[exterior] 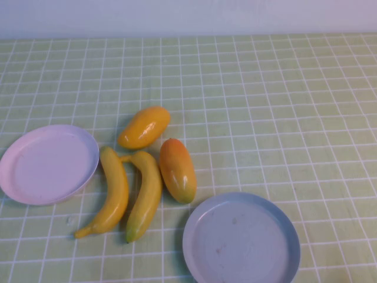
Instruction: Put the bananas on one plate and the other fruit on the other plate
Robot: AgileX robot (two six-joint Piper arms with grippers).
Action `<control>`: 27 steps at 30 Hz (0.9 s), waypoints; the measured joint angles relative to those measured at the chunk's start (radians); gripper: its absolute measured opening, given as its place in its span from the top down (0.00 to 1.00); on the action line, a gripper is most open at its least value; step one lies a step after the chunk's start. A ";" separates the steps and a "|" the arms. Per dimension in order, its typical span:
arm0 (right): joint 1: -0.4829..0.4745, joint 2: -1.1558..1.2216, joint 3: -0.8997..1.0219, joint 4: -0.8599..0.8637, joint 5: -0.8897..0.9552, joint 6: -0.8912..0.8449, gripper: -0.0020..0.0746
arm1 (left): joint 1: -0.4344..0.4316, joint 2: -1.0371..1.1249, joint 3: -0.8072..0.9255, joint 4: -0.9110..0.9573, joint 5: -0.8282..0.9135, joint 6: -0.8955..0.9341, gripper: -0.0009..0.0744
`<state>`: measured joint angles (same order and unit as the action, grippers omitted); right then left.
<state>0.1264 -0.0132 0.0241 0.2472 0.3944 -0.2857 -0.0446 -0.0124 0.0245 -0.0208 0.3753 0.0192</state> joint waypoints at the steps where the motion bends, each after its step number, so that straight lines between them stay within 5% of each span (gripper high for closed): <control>1: 0.000 0.000 0.000 0.000 0.000 0.000 1.00 | 0.000 0.000 0.000 0.000 0.000 0.000 0.99; 19: 0.000 0.000 0.000 0.000 0.000 0.000 1.00 | 0.000 0.000 0.000 -0.042 -0.110 0.000 0.99; 27: 0.000 0.000 0.000 0.000 0.000 0.000 1.00 | 0.000 0.000 0.000 -0.332 -0.201 -0.124 0.99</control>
<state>0.1264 -0.0132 0.0241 0.2472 0.3944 -0.2857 -0.0446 -0.0124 0.0245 -0.3531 0.1746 -0.1052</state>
